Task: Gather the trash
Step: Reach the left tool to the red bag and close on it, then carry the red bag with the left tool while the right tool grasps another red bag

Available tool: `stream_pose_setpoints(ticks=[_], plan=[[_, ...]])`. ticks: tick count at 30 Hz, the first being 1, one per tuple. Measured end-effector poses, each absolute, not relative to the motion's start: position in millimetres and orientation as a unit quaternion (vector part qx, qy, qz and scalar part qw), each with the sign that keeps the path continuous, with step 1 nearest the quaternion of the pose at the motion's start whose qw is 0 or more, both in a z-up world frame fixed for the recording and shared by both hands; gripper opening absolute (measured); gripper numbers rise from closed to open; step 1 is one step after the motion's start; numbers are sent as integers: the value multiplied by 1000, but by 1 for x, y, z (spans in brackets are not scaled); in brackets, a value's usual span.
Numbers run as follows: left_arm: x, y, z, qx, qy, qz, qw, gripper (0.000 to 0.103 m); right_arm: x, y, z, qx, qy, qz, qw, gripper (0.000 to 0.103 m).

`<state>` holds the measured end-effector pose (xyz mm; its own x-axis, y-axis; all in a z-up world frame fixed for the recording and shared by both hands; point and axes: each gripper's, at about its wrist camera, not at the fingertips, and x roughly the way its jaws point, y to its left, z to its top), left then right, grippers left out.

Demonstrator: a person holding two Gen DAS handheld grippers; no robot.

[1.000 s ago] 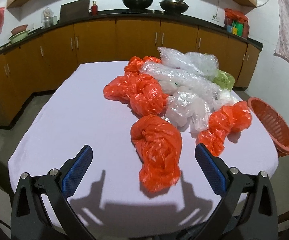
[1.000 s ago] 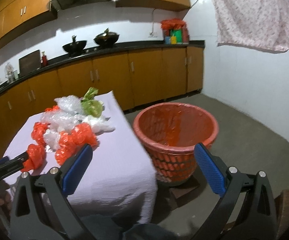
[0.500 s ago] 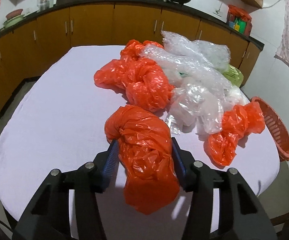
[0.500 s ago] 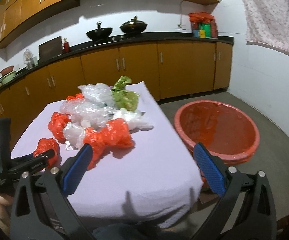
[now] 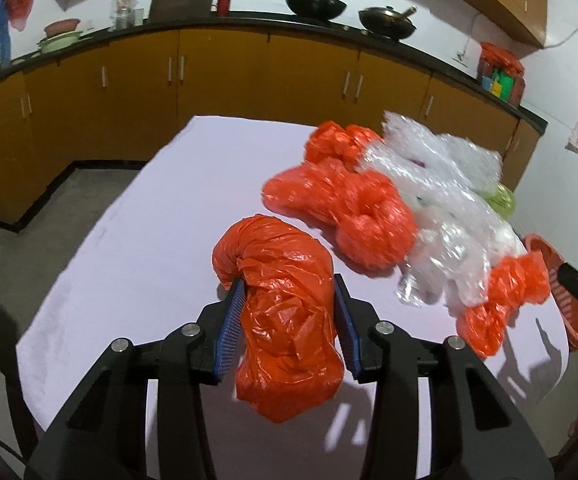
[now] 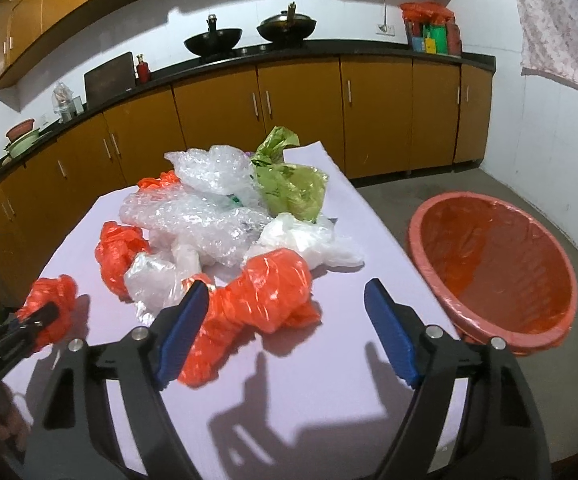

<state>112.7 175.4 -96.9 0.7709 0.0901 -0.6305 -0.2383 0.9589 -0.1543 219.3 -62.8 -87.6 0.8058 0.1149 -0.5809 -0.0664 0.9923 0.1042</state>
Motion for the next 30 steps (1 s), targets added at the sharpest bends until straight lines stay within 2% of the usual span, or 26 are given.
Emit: stream_pose_setpoints(ticks=[5,6,8,10,13,18,30], plan=[[113,181,-95,-113,324,91,935,44,240,-57,-100,35,324,40,945,78],[113,181,-95,-113,325,91,935,44,243,-57,-102,34,329,40,943,74],[113,181,-95,-114,325,90,934,44,249,-56,-109,35,345,49,937,58],[114,179,-94,-113,325,88,935,44,253,-57,-115,40,361,61,930,33],[114,174,-92,-108,323,85,936,44,250,-57,-115,40,359,65,930,23],[114,165,-82,-103,313,75,941,44,240,-66,-101,50,336,69,938,18],[128,92,-48,-75,287,-13,955,44,208,-134,-50,34,257,4,966,18]])
